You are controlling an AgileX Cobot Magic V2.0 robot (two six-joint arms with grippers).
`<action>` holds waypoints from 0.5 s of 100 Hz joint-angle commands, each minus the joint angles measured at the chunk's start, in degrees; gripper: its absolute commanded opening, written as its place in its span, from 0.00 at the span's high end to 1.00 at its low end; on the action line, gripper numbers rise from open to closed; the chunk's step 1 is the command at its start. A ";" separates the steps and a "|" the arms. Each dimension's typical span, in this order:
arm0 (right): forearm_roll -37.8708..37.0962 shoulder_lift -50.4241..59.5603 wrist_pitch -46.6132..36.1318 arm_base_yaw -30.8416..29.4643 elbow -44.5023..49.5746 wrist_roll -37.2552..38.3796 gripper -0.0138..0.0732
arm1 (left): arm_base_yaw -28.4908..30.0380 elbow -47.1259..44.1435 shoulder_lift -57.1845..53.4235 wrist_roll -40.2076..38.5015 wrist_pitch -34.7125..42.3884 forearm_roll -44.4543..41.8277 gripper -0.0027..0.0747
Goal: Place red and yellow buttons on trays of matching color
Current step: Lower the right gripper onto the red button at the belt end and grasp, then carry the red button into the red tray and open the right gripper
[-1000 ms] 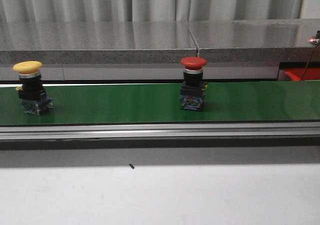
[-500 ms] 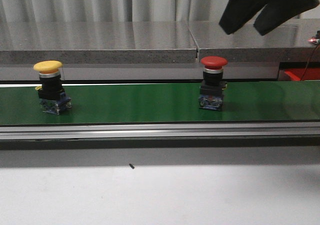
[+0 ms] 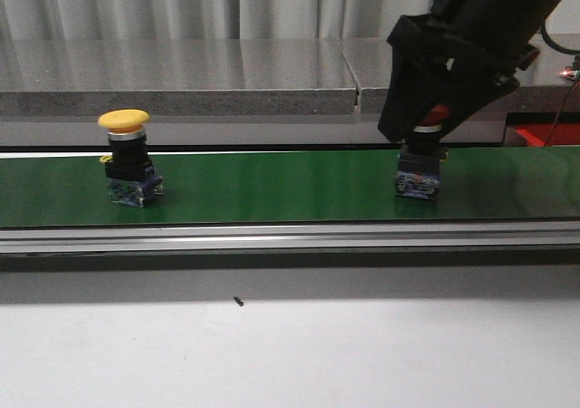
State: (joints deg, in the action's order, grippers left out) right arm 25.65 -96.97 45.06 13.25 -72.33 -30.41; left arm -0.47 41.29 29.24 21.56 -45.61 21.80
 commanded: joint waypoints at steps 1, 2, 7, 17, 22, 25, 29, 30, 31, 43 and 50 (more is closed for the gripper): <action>0.80 2.16 -1.28 0.04 -1.86 -0.67 0.54 | -0.52 1.44 0.32 0.12 4.14 1.57 0.99; 0.80 2.16 -1.28 0.04 -1.86 -0.67 0.55 | -0.52 1.44 0.32 0.12 4.14 1.57 0.99; 0.80 2.39 -1.40 0.04 -1.86 -0.67 0.65 | -0.52 1.44 0.32 0.12 4.14 1.57 0.99; 0.73 2.60 -1.40 -0.14 -2.63 -0.67 0.78 | -0.52 1.44 0.32 0.12 4.14 1.57 0.99; 0.73 3.02 -1.40 -0.80 -3.31 -0.67 0.80 | -0.52 1.44 0.32 0.12 4.14 1.57 0.99; 0.73 3.36 -1.40 -1.36 -4.10 -0.61 0.80 | -0.52 1.44 0.32 0.12 4.14 1.57 0.99; 0.73 3.90 -1.40 -2.72 -5.03 -0.56 0.80 | -0.52 1.44 0.32 0.12 4.14 1.57 0.99; 0.73 4.03 -1.40 -2.99 -5.52 -0.56 0.80 | -0.52 1.44 0.32 0.12 4.14 1.57 0.99; 0.73 4.24 -1.26 -3.60 -5.75 -0.47 0.80 | -0.52 1.44 0.32 0.12 4.14 1.57 0.99; 0.73 4.77 0.91 -10.21 -11.46 0.17 0.80 | -0.52 1.44 0.32 0.12 4.14 1.57 0.99; 0.73 4.23 2.80 -14.55 -15.19 0.59 0.80 | -0.52 1.44 0.32 0.12 4.14 1.57 0.99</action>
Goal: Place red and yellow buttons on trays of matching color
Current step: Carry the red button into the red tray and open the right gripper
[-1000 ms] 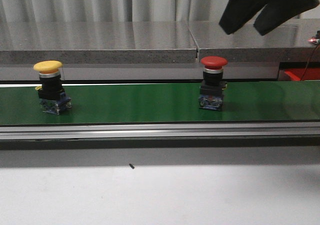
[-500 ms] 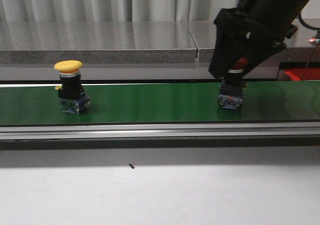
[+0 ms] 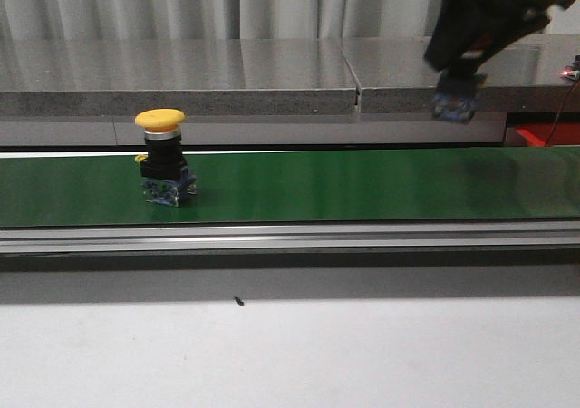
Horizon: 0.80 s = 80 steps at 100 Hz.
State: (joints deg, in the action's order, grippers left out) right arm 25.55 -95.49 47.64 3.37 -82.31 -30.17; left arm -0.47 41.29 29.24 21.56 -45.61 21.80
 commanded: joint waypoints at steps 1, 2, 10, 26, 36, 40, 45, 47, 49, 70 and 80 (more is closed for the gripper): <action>0.83 2.70 0.42 -5.10 -5.87 0.35 0.80 | -0.52 1.44 0.32 0.12 4.14 1.57 0.99; 0.83 2.56 0.74 -5.95 -6.21 0.35 0.80 | -0.52 1.44 0.32 0.12 4.14 1.57 0.99; 0.83 1.67 2.16 -10.35 -9.90 0.35 0.80 | -0.52 1.44 0.32 0.12 4.14 1.57 0.99; 0.82 -0.81 1.73 -17.82 -14.21 0.35 0.80 | -0.52 1.44 0.32 0.12 4.14 1.57 0.99; 0.82 -2.44 0.07 -21.38 -15.35 0.35 0.80 | -0.52 1.44 0.32 0.12 4.14 1.57 0.99; 0.82 -3.14 -0.92 -22.84 -15.40 0.35 0.80 | -0.52 1.44 0.32 0.12 4.14 1.57 0.99; 0.82 -3.89 -1.90 -24.57 -15.40 0.35 0.80 | -0.52 1.44 0.32 0.12 4.14 1.57 0.99; 0.96 -4.16 -2.24 -25.32 -15.40 0.49 0.80 | -0.52 1.44 0.32 0.12 4.14 1.57 0.99; 1.21 -4.51 -2.58 -26.06 -15.40 0.69 0.80 | -0.52 1.44 0.32 0.12 4.14 1.57 0.99; 2.07 -8.62 -4.68 -32.71 -15.40 1.91 0.80 | -0.52 1.44 0.32 0.12 4.14 1.57 0.99; 2.36 -10.98 -5.06 -34.76 -15.40 2.19 0.80 | -0.52 1.44 0.32 0.12 4.14 1.57 0.99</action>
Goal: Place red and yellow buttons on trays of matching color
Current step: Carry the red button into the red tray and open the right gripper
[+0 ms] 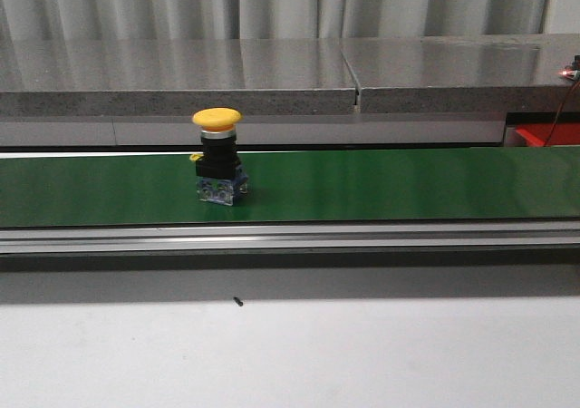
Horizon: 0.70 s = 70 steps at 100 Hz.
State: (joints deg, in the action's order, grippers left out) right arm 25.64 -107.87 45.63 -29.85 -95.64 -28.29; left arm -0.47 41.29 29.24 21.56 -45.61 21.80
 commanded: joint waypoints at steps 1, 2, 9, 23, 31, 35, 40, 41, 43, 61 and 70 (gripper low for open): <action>2.34 1.04 -3.18 -1.73 -2.07 0.31 0.80 | -0.52 1.44 0.32 0.12 4.14 1.57 0.99; 2.34 0.87 -3.19 -1.83 -2.07 0.31 0.80 | -0.52 1.44 0.32 0.12 4.14 1.57 0.99; 2.45 -1.01 -3.45 -2.50 -2.07 0.31 0.80 | -0.52 1.44 0.32 0.12 4.14 1.57 0.99; 3.04 -5.04 -4.88 -2.63 -2.07 0.31 0.80 | -0.52 1.44 0.32 0.12 4.14 1.57 0.99; 3.55 -7.19 -6.36 -2.63 -2.07 0.31 0.80 | -0.52 1.44 0.32 0.12 4.14 1.57 0.99; 3.89 -8.23 -7.03 -2.63 -2.07 0.31 0.80 | -0.52 1.44 0.32 0.12 4.14 1.57 0.99; 4.21 -9.23 -7.47 -2.63 -2.07 0.31 0.80 | -0.52 1.44 0.32 0.12 4.14 1.57 0.99; 4.21 -9.54 -7.56 -2.63 -2.07 0.31 0.80 | -0.52 1.44 0.32 0.12 4.14 1.57 0.99; 4.21 -9.77 -7.72 -2.63 -2.07 0.31 0.80 | -0.52 1.44 0.32 0.12 4.14 1.57 0.99; 4.10 -11.85 -7.75 -2.63 -2.07 0.26 0.79 | -0.52 1.44 0.32 0.12 4.14 1.57 0.99; 4.02 -12.07 -7.69 -2.63 -2.07 0.26 0.72 | -0.52 1.44 0.32 0.12 4.14 1.57 0.99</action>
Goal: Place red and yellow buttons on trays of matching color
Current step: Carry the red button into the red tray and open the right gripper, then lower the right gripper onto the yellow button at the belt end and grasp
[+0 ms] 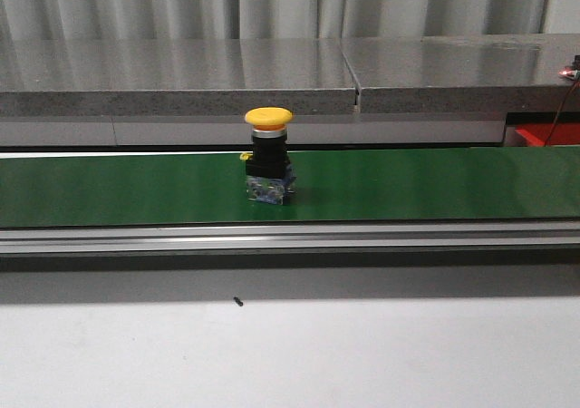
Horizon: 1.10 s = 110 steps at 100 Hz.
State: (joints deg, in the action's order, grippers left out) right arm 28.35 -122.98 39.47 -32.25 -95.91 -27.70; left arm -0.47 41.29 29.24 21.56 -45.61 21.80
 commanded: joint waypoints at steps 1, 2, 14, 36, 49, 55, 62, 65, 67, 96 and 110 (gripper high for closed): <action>1.31 3.05 -1.53 -0.22 -1.80 -0.38 0.69 | -0.52 1.44 0.32 0.12 4.14 1.57 0.99; 1.31 3.05 -1.45 -0.22 -1.80 -0.38 0.68 | -0.52 1.44 0.32 0.12 4.14 1.57 0.99; 1.27 3.75 -0.33 -0.27 -1.80 -0.38 0.35 | -0.52 1.44 0.32 0.12 4.14 1.57 0.99; 1.27 8.35 1.13 -0.33 -1.80 -1.28 0.22 | -0.52 1.44 0.32 0.12 4.14 1.57 0.99; 1.27 13.18 2.43 -0.33 -1.44 -2.09 0.22 | -0.52 1.44 0.32 0.12 4.14 1.57 0.99; 1.51 15.84 2.50 -0.26 -0.62 -2.40 0.22 | -0.52 1.44 0.32 0.12 4.14 1.57 0.99; 2.85 19.12 2.50 -0.04 0.99 -2.45 0.22 | -0.52 1.44 0.32 0.12 4.14 1.57 0.99; 3.87 20.62 2.64 -0.04 1.97 -2.45 0.22 | -0.52 1.44 0.32 0.12 4.14 1.57 0.99; 4.40 21.73 2.77 0.09 2.39 -2.53 0.22 | -0.52 1.44 0.32 0.12 4.14 1.57 0.99; 4.95 38.91 3.05 2.11 13.64 -3.50 0.22 | -0.52 1.44 0.32 0.12 4.14 1.57 0.99; 5.22 45.22 4.37 4.97 19.24 -3.75 0.22 | -0.52 1.44 0.32 0.12 4.14 1.57 0.99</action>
State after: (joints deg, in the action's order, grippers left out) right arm 31.53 -82.91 44.85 -28.71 -78.16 -30.38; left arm -0.47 41.29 29.24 21.56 -45.61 21.80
